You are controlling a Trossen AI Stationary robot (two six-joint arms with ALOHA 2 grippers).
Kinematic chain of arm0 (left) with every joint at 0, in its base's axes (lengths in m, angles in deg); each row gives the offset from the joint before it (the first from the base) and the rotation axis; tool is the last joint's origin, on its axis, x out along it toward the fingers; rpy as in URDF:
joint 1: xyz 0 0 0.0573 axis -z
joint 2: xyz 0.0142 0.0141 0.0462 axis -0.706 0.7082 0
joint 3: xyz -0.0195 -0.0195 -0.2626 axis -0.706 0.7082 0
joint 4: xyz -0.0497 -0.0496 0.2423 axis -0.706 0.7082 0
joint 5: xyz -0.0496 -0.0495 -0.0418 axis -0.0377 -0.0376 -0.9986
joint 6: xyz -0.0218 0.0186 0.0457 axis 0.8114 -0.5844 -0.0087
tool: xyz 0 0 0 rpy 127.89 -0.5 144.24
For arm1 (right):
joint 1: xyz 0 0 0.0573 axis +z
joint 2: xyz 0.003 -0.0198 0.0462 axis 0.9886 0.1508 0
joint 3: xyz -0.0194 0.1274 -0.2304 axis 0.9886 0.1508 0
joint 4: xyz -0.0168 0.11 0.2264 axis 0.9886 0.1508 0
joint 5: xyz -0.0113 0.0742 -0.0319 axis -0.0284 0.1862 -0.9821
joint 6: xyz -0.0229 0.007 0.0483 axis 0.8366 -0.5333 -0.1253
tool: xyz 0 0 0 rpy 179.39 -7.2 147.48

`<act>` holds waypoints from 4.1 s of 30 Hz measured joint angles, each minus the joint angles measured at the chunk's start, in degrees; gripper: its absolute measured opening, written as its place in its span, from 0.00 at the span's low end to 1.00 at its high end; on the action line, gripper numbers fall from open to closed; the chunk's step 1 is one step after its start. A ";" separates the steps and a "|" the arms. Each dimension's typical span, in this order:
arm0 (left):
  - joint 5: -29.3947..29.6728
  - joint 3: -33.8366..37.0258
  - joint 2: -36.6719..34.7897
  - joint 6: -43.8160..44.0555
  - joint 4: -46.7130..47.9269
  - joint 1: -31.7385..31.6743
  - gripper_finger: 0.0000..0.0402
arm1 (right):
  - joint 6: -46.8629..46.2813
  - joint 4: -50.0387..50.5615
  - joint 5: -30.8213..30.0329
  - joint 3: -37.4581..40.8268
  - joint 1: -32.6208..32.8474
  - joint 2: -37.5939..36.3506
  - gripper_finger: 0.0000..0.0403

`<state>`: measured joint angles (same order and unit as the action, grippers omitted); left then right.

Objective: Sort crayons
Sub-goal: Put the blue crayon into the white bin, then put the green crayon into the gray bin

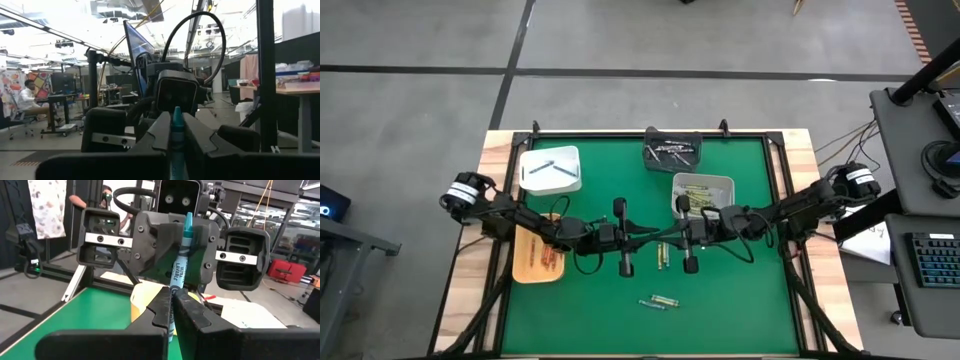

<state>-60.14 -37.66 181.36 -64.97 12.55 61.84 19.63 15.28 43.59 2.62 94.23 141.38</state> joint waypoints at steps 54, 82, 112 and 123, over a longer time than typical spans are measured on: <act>13.54 2.86 -23.67 35.41 106.51 -51.57 0.08 | -8.38 20.51 -14.85 -4.75 -6.32 -4.47 0.39; 19.68 2.84 -30.42 37.86 80.80 -7.59 0.22 | -24.65 71.89 -1.70 -20.69 -2.18 0.91 0.32; 34.61 2.84 -21.55 24.04 44.12 15.39 0.22 | 24.67 85.81 -1.25 -38.61 -0.98 27.82 0.32; 34.64 2.84 -21.55 23.61 44.55 15.32 0.22 | 26.12 84.47 -0.63 -38.63 -1.70 30.62 0.32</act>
<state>-25.50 -34.82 159.81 -41.37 57.11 77.16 45.75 99.75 42.95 -36.01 92.53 172.01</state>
